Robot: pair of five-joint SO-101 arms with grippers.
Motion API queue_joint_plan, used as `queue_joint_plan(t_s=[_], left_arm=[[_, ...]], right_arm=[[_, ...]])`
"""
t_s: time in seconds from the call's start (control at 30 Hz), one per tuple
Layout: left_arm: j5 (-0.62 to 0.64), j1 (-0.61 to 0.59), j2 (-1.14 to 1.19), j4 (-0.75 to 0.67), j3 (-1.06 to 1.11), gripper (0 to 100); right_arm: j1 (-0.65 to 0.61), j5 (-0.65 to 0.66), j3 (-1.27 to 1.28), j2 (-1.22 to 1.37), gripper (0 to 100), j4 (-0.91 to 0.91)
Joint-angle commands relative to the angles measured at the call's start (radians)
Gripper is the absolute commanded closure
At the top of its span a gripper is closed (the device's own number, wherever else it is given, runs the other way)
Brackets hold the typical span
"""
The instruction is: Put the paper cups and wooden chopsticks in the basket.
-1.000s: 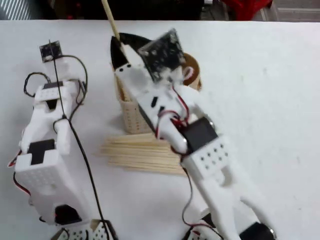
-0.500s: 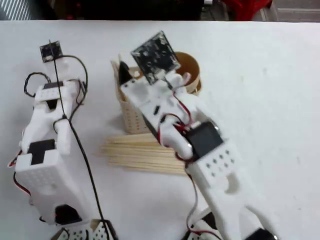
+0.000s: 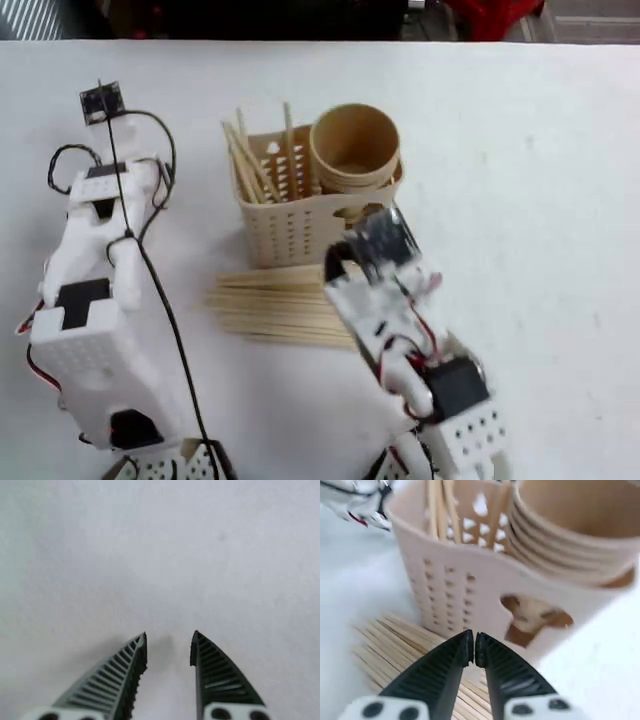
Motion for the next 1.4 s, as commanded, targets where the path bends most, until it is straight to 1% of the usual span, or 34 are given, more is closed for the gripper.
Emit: queue_joint_plan(t_s=[0.0,0.13,0.3,0.47,0.6,0.73,0.83,0.9,1.0,1.03,1.37], left_arm=[[-0.011,0.004,-0.004,-0.025,-0.046,84],[-0.011,0.004,-0.004,-0.025,-0.046,84],[-0.011,0.005,-0.004,-0.025,-0.046,84],[-0.011,0.005,-0.004,-0.025,-0.046,84],[-0.011,0.005,-0.004,-0.025,-0.046,84],[-0.011,0.005,-0.004,-0.023,-0.044,84],[-0.011,0.005,-0.004,-0.023,-0.043,84],[-0.011,0.005,-0.004,-0.023,-0.043,84],[-0.011,0.007,-0.004,-0.023,-0.046,84],[-0.011,0.007,-0.004,-0.023,-0.046,84],[-0.011,0.005,-0.004,-0.018,-0.043,84]], right_arm=[[0.074,0.086,0.166,-0.214,97.9,-0.016],[0.140,0.103,0.345,-0.421,97.9,-0.015],[0.186,0.103,0.394,-0.387,97.8,-0.016],[0.243,0.103,0.466,-0.414,97.4,-0.013],[0.280,0.103,0.463,-0.410,97.4,0.025],[0.289,0.103,0.463,-0.406,97.7,0.033],[0.286,0.101,0.463,-0.407,97.7,0.111],[0.286,0.101,0.463,-0.407,97.7,0.214],[0.286,0.101,0.463,-0.407,97.7,0.417],[0.285,0.098,0.463,-0.414,97.7,0.438],[0.288,0.101,0.463,-0.407,97.8,0.417]])
